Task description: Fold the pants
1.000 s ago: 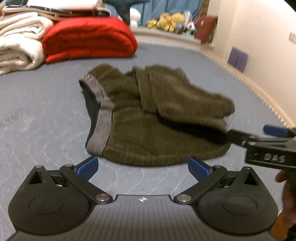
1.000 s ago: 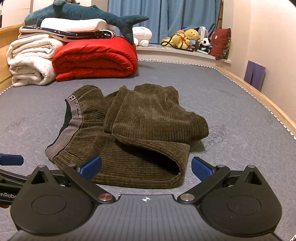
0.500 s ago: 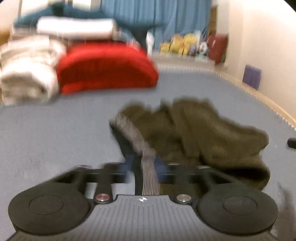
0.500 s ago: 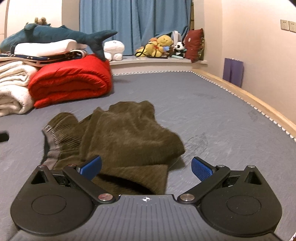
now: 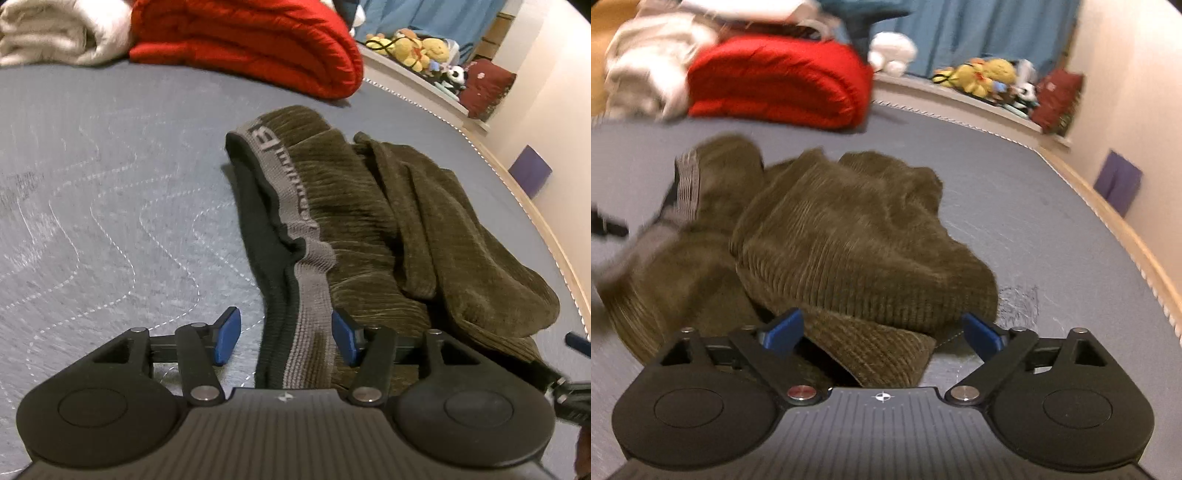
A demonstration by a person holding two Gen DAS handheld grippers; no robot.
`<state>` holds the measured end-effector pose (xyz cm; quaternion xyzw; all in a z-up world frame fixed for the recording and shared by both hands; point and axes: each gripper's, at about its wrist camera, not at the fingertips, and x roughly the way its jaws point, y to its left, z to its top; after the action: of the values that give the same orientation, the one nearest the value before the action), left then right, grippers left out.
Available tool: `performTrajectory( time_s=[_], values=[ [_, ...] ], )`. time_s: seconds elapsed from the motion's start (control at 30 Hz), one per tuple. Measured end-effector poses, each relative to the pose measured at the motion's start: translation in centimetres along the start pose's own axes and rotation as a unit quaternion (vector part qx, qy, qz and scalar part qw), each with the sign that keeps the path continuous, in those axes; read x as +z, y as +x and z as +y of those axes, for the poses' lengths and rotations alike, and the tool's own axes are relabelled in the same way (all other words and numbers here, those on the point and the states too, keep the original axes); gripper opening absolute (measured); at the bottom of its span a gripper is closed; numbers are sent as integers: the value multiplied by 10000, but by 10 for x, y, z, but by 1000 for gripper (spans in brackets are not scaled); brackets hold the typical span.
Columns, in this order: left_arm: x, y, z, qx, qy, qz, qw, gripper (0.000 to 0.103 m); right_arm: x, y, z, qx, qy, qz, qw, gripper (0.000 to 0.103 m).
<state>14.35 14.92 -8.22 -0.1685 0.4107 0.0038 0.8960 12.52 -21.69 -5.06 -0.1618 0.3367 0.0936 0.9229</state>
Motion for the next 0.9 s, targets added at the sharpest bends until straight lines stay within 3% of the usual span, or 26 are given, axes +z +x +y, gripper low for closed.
performTrajectory(
  time_s=[0.17, 0.27, 0.33, 0.4, 0.5, 0.63, 0.77, 0.83, 0.9],
  values=[
    [-2, 17, 9, -95, -62, 23, 9999, 67, -5, 28, 19, -76, -672, 240, 9974, 94],
    [-2, 29, 15, -257, -108, -10, 9996, 70, -8, 44, 19, -155, -669, 464, 9966, 93],
    [-3, 35, 15, -378, -114, -88, 9992, 74, -11, 54, 16, -239, -630, 563, 9961, 91],
    [-2, 41, 8, -337, 77, -170, 9993, 76, -13, 59, 10, -413, -622, 530, 9958, 82],
    [-2, 47, 0, -221, 259, -285, 9990, 77, -12, 62, -16, -927, -178, 371, 9948, 79],
    [-1, 55, -6, -242, 343, -438, 9982, 77, -17, 67, -54, -935, 957, 601, 9892, 78],
    [-2, 61, -17, -551, 450, -378, 9968, 77, -18, 67, -52, -937, 947, 588, 9893, 78],
    [0, 63, -22, -464, 466, -355, 9972, 71, -18, 65, -49, -908, 963, 607, 9893, 77],
    [3, 61, -19, -353, 396, -344, 9980, 33, -14, 66, -49, -686, 987, 668, 9905, 77]
  ],
)
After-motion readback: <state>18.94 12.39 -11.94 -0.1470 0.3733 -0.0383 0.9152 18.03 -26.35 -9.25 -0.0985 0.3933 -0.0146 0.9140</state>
